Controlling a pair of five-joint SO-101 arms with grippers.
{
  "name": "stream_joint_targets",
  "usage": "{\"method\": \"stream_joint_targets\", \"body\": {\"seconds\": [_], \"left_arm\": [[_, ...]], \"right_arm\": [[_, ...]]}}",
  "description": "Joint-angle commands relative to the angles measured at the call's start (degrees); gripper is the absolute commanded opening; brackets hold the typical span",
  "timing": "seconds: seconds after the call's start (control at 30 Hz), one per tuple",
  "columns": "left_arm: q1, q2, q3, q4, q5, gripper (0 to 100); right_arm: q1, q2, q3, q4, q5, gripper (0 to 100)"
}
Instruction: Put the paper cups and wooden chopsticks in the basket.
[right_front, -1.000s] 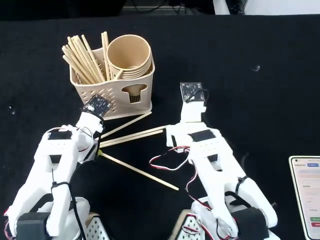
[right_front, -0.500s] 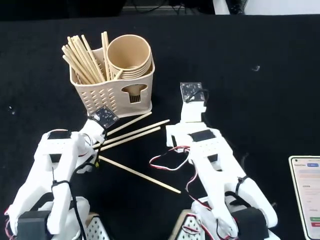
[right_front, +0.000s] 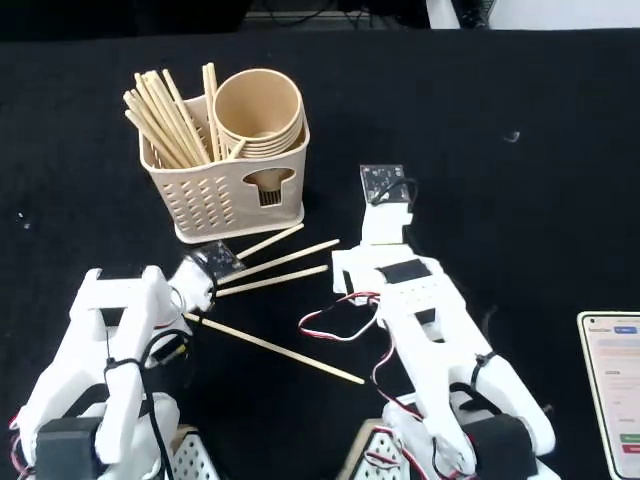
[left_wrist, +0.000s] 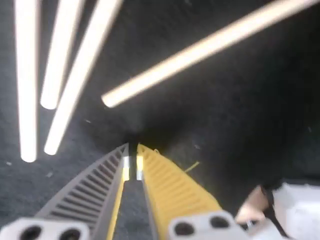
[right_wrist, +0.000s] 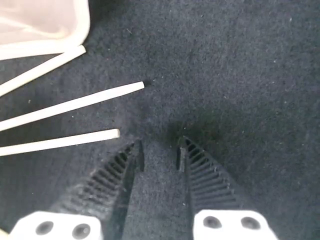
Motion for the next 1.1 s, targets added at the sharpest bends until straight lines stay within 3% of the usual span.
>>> {"method": "stream_joint_targets", "body": {"seconds": [0.0,0.2,0.33,0.4,0.47,0.6,0.67,0.8,1.07], "left_arm": [[-2.77,-0.44,0.13,3.6,-5.36,3],[-9.54,-4.92,-5.41,3.96,-5.98,3],[-14.46,-13.8,-10.86,8.53,-5.36,8],[-16.22,-18.02,-12.18,7.3,0.7,12],[-16.04,-20.92,-11.56,2.81,12.92,16],[-13.49,-21.36,-2.95,-15.38,40.97,21],[-10.77,-21.36,1.89,-24.35,48.97,22],[-6.73,-21.36,6.2,-34.29,53.8,22],[-7.52,-19.87,7.43,-34.37,55.21,22]], "right_arm": [[0.97,-2.77,-0.04,-0.88,0.62,12.4],[0.97,-2.77,-0.04,-0.88,0.62,12.4],[0.97,-2.77,-0.04,-0.88,0.62,12.4],[0.97,-2.77,-0.04,-0.88,0.62,12.4],[0.97,-2.77,-0.04,-0.88,0.62,12.4],[0.7,-2.77,-0.04,-0.88,0.53,12.4],[0.88,-2.68,-0.04,-0.88,0.53,12.4],[0.97,-2.59,-0.04,-0.88,0.62,12.4],[0.97,-2.77,-0.04,-0.88,0.62,12.4]]}}
